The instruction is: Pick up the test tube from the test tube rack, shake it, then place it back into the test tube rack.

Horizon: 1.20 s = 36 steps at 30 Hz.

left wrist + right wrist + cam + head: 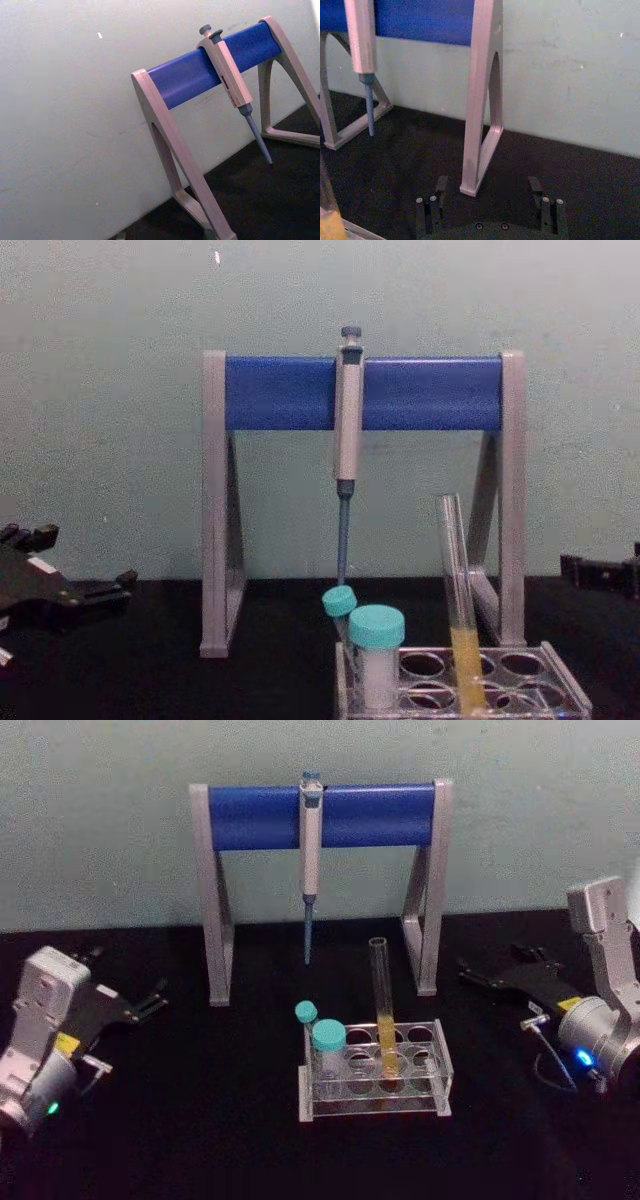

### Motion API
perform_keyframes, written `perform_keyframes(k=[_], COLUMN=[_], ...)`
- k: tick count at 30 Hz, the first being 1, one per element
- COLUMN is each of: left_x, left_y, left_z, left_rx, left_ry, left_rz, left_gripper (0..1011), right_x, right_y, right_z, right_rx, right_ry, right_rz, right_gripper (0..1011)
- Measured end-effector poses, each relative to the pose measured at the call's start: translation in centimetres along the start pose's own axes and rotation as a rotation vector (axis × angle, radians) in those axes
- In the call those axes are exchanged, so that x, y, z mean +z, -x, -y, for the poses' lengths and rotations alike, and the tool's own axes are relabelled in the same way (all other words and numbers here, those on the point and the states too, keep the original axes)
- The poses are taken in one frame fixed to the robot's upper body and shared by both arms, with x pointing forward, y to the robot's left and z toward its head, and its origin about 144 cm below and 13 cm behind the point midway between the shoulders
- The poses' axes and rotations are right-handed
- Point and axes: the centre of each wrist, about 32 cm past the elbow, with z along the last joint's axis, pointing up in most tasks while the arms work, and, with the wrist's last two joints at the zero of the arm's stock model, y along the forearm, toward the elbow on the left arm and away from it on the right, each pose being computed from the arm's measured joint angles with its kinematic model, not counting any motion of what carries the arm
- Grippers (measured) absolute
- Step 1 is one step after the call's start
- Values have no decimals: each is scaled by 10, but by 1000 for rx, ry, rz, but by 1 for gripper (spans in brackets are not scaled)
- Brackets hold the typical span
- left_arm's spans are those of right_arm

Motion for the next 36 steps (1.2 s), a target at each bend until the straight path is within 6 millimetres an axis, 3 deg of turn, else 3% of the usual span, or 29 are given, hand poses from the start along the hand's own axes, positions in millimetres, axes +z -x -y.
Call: perform_keyframes(k=[36], left_x=[0], left_y=[0], left_z=[0], left_rx=[0], left_ry=[0], left_rz=[0], left_gripper=[1001], right_x=[-1], right_y=[0], right_z=[-1], right_rx=[-6], right_ry=[13], right_rz=[-7], right_gripper=[1000])
